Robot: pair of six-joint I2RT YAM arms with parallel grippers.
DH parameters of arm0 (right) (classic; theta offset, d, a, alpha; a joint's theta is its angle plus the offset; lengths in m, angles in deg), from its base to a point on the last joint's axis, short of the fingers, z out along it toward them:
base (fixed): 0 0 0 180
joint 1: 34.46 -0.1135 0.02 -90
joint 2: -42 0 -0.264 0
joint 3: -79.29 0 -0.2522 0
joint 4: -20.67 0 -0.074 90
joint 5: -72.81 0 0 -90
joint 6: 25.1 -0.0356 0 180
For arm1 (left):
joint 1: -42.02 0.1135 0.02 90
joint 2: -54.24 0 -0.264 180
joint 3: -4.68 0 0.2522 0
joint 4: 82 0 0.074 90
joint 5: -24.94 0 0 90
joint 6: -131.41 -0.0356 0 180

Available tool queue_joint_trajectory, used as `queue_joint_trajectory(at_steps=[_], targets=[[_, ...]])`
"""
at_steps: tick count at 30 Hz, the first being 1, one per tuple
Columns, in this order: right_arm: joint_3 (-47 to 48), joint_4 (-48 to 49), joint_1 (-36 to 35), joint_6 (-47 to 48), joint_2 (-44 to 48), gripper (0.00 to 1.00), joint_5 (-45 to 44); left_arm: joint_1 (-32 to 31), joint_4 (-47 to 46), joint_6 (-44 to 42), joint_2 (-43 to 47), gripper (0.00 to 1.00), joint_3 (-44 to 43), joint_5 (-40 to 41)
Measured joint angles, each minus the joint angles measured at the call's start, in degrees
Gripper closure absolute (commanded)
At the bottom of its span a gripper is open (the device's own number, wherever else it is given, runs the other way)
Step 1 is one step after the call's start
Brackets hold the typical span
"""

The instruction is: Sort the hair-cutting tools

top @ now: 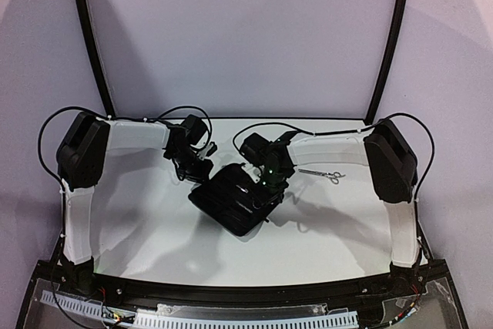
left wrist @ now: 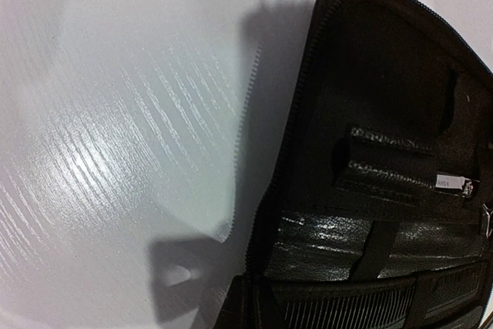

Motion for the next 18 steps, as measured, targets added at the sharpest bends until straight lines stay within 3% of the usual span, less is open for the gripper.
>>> queue_joint_trajectory(at_steps=[18], targets=[[7.4, -2.6, -1.4, -0.8, -4.7, 0.72, -1.4, 0.0, 0.0, 0.0, 0.0, 0.99, 0.0, -0.4]])
